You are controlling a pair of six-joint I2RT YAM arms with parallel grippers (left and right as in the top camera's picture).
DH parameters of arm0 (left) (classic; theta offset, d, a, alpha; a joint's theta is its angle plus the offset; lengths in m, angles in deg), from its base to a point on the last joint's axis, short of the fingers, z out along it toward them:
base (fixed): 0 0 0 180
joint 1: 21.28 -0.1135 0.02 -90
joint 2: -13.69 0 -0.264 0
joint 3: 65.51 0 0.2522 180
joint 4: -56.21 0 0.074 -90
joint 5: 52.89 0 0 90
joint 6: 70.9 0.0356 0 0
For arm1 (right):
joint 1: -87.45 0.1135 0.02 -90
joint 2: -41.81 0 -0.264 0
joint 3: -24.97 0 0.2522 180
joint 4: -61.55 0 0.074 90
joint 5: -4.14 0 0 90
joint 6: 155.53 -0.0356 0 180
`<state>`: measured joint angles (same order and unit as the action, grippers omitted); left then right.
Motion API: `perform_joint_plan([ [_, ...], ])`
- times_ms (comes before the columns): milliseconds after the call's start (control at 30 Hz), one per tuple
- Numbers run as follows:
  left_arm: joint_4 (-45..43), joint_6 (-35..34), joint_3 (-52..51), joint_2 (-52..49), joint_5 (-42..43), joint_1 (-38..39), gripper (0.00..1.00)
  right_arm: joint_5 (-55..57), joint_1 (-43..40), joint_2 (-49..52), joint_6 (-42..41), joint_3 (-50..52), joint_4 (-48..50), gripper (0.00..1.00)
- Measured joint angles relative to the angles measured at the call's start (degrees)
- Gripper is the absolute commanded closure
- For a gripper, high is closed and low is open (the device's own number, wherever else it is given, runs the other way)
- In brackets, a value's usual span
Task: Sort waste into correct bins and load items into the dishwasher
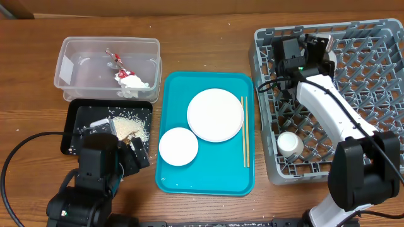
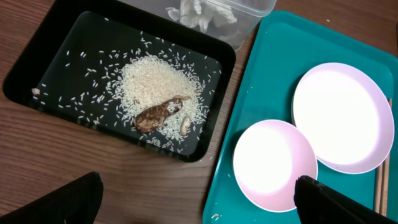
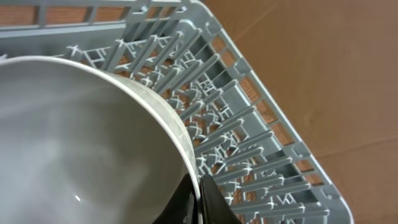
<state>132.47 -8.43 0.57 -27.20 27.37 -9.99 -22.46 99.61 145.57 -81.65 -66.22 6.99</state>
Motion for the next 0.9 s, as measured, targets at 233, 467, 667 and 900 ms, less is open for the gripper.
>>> perform_joint_plan([
  [233, 0.0, 0.0, 0.0, 0.0, 0.0, 0.0, 0.0, 1.4, 0.0, 0.0, 0.1, 0.0, 0.0, 0.96],
  [467, 0.0, 0.0, 0.0, 0.0, 0.0, 0.0, 0.0, 3.6, -0.1, 0.1, 2.7, 0.1, 2.8, 0.96],
  [667, 0.0, 0.0, 0.0, 0.0, 0.0, 0.0, 0.0, 3.4, -0.1, 0.2, 5.1, 0.1, 3.3, 0.96],
  [900, 0.0, 0.0, 0.0, 0.0, 0.0, 0.0, 0.0, 4.2, 1.8, 1.6, 5.7, 0.1, 2.6, 0.96],
])
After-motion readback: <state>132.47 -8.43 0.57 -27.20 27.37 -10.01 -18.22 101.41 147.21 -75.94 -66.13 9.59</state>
